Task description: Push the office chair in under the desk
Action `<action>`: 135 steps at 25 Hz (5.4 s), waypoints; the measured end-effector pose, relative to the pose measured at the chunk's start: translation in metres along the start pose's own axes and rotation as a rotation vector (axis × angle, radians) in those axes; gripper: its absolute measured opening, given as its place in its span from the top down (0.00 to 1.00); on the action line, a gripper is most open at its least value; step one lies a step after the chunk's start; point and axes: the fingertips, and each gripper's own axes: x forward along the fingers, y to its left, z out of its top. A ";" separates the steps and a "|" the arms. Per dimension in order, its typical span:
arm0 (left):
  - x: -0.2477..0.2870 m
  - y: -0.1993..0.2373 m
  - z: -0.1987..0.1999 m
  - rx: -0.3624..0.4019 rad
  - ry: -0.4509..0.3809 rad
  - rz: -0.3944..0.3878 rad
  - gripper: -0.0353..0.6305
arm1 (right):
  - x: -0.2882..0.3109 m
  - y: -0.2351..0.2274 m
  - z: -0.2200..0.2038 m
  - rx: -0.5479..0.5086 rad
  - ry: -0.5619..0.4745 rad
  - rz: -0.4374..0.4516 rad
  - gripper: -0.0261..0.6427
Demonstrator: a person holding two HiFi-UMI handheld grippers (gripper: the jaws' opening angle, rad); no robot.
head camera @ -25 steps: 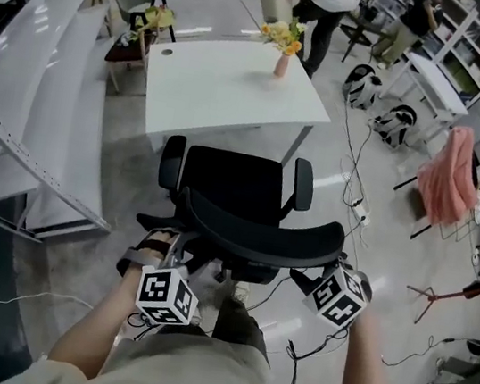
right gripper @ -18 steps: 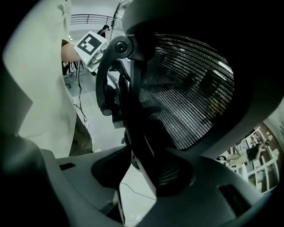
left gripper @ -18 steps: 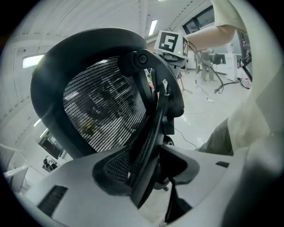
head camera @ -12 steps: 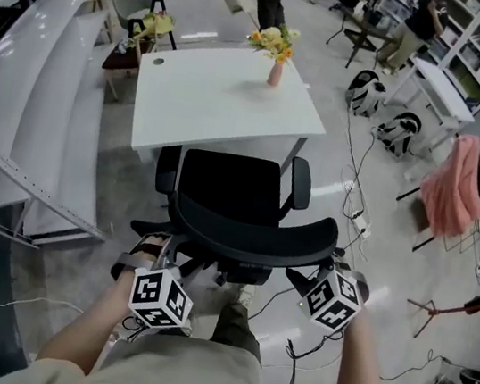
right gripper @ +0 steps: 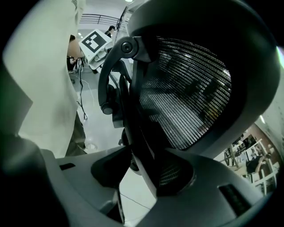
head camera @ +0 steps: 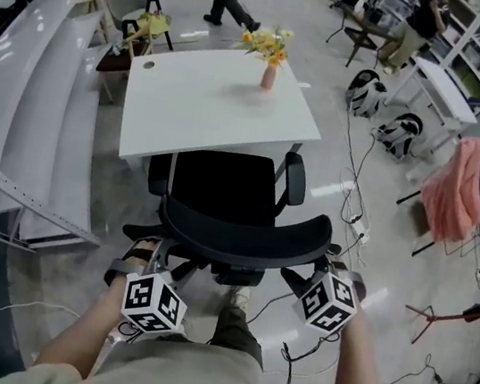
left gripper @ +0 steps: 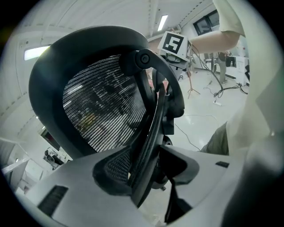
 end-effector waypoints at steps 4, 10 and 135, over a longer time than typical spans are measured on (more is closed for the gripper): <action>0.013 0.012 0.004 -0.017 0.016 0.004 0.64 | 0.008 -0.019 -0.003 -0.015 -0.007 0.009 0.70; 0.013 0.017 0.000 -0.029 0.015 -0.012 0.64 | 0.010 -0.020 0.002 -0.060 -0.027 0.089 0.72; -0.092 0.271 0.092 -0.553 -0.559 0.672 0.91 | -0.114 -0.243 0.201 0.392 -0.917 -0.393 0.95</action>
